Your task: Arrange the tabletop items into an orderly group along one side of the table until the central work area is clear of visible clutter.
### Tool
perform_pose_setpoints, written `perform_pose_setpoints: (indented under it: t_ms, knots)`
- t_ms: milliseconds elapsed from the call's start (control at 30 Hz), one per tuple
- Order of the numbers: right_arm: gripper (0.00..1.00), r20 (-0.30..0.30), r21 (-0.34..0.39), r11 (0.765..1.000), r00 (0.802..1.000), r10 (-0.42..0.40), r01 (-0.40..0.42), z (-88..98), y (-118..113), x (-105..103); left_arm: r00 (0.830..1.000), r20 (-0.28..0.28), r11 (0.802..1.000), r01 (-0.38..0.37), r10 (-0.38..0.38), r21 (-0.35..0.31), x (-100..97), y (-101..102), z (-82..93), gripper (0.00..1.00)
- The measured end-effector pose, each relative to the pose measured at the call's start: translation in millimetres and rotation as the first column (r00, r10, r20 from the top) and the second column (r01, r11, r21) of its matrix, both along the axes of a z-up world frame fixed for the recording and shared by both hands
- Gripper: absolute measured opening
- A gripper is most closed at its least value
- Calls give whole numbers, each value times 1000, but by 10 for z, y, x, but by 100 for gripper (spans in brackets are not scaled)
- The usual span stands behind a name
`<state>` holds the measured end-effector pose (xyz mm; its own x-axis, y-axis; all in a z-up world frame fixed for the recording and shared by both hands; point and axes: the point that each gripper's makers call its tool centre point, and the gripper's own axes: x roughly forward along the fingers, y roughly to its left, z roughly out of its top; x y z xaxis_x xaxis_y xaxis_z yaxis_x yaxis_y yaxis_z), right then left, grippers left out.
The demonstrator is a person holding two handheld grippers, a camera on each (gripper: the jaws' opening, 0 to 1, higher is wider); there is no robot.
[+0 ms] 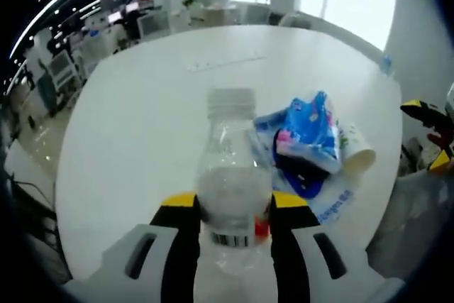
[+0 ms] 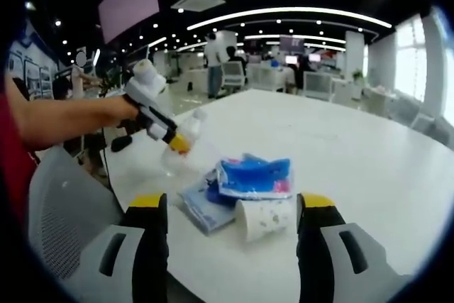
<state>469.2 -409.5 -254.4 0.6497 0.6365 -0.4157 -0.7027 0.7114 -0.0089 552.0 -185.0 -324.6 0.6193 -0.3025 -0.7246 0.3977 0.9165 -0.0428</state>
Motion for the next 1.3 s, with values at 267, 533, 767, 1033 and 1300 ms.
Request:
perform_pose_setpoints:
  t_ms: [267,533,767,1033,1300]
  knots:
    - [73,4,-3,1000,1000,5,-5,7,11,-7,999,34,999,23,-22,-47,5,5,38,35]
    - [73,4,23,999,1000,24,-24,116,3,73,997,58,996,53,-49,-69,13,14,62,35]
    - [73,23,-5,994,994,110,-110,291,23,175,995,70,992,80,-74,-96,13,-15,113,34]
    - [73,84,-27,976,972,218,-216,671,152,433,990,96,989,111,-102,-100,-7,-63,238,34]
    - [71,160,-12,939,926,342,-344,1171,461,710,985,114,983,141,-128,-120,-26,-112,354,34]
